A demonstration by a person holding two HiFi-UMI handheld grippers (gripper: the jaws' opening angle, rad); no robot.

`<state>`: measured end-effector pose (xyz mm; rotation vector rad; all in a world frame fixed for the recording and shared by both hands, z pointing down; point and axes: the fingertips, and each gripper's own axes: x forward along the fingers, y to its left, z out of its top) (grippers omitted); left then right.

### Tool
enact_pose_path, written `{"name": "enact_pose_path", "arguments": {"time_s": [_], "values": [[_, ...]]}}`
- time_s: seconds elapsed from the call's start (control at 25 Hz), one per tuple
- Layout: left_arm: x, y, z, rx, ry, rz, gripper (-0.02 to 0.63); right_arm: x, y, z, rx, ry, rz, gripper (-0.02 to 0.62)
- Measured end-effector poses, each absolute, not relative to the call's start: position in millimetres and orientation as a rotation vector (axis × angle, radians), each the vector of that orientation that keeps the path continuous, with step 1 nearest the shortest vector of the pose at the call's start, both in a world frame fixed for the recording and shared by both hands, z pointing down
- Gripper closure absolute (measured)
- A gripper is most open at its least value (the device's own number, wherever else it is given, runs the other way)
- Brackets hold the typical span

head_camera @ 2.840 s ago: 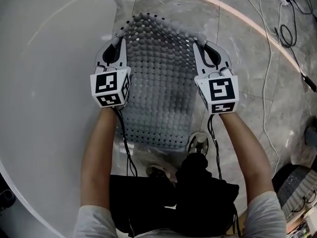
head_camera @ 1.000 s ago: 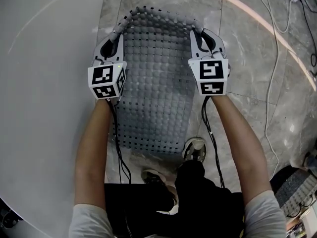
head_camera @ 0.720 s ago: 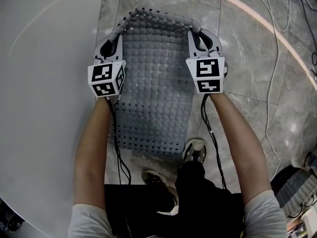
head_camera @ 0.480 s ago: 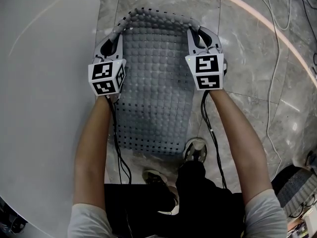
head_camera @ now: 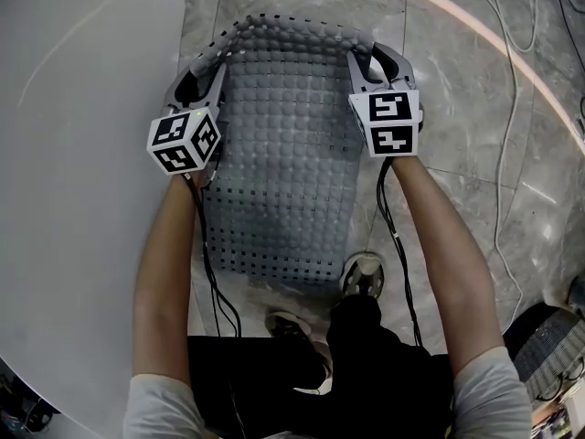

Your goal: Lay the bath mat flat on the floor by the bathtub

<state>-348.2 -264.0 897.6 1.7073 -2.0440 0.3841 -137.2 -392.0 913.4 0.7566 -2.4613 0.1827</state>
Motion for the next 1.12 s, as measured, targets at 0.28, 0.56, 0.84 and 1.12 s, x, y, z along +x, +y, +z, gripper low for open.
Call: {"name": "enact_pose_path", "arguments": {"time_s": [0.28, 0.56, 0.84, 1.12], "values": [[-349, -261, 903, 1.703, -2.039, 0.486, 0.357, -139, -390, 910, 0.75, -2.476, 0.178, 0.461], [-347, -269, 900, 1.769, -2.019, 0.535, 0.357, -141, -391, 909, 0.724, -2.488, 0.15, 0.462], [-359, -259, 917, 1.682, -2.037, 0.621, 0.35, -133, -399, 925, 0.732, -2.433, 0.178, 0.454], [-347, -249, 940, 1.664, -1.977, 0.65, 0.336, -135, -385, 932, 0.687, -2.439, 0.164, 0.453]]}}
